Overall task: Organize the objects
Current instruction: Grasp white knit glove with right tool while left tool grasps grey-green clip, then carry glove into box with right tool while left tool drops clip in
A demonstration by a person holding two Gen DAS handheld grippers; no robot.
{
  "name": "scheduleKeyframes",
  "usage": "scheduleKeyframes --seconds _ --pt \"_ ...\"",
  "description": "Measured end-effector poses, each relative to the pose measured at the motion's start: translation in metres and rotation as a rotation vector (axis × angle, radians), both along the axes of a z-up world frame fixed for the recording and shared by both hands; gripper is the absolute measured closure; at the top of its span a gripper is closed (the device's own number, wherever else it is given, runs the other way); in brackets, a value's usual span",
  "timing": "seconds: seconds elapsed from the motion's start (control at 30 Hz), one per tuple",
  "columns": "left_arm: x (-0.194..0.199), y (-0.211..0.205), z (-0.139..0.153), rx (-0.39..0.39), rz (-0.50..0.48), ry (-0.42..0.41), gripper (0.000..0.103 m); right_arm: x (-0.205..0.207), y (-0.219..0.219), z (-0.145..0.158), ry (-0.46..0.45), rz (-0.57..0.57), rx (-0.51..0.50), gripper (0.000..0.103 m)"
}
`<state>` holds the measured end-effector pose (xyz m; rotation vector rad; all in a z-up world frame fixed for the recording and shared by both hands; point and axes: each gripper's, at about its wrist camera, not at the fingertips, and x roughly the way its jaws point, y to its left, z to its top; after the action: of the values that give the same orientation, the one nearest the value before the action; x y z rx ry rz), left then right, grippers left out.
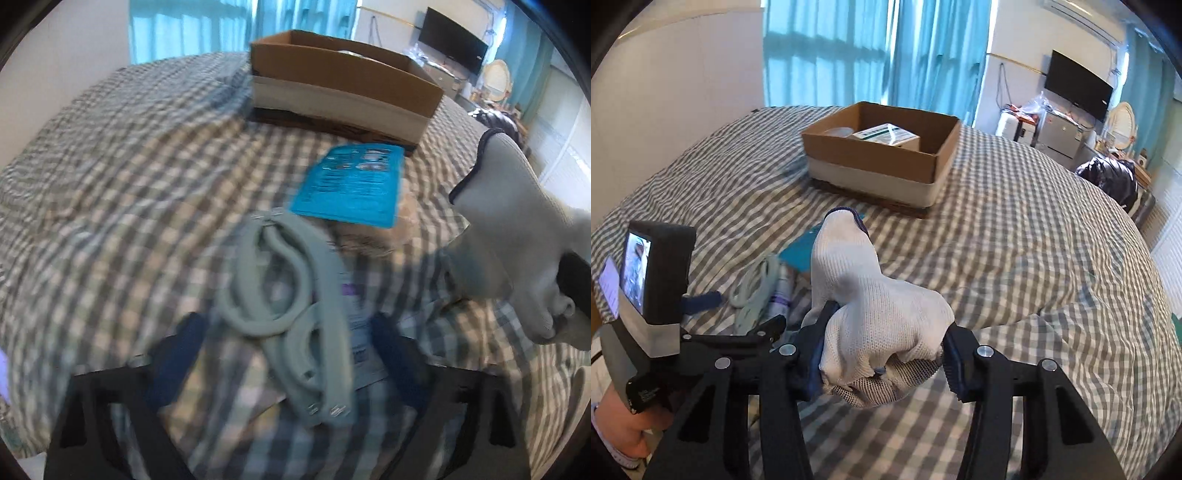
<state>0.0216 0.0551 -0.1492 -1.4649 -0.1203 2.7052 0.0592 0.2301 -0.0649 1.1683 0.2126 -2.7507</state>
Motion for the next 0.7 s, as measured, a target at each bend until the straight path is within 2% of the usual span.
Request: scheduleKeyframes --seconds 0.03,0.07,0.1,0.13,0.23,0.3,0.4,0.7 --pt "-0.003 0.004 -0.001 -0.029 -0.006 0.007 0.029 -0.001 0.002 -0.001 -0.007 -0.004 -0.009 0.052" --pt "-0.005 0.009 -0.003 -0.068 -0.024 0.013 0.035 -0.003 0.004 -0.004 -0.018 -0.006 -0.018 0.052" --pt "-0.006 0.012 -0.004 -0.087 -0.035 0.014 0.047 -0.004 0.004 -0.007 -0.026 -0.006 -0.022 0.052" --pt "-0.007 0.014 -0.006 -0.104 -0.042 0.015 0.049 -0.005 0.005 -0.009 -0.032 -0.008 -0.024 0.052" --pt "-0.003 0.012 -0.003 -0.100 -0.039 0.022 0.067 -0.007 0.008 -0.009 -0.042 -0.007 -0.036 0.052" --pt "-0.001 0.009 0.001 -0.095 -0.033 0.027 0.083 -0.004 0.007 -0.008 -0.042 -0.003 -0.046 0.052" --pt "0.006 0.006 0.009 -0.096 -0.024 0.036 0.087 0.003 0.007 -0.006 -0.035 0.005 -0.050 0.052" --pt "0.028 0.007 0.050 -0.075 -0.023 0.097 0.089 0.015 0.007 0.021 0.016 0.001 -0.069 0.052"
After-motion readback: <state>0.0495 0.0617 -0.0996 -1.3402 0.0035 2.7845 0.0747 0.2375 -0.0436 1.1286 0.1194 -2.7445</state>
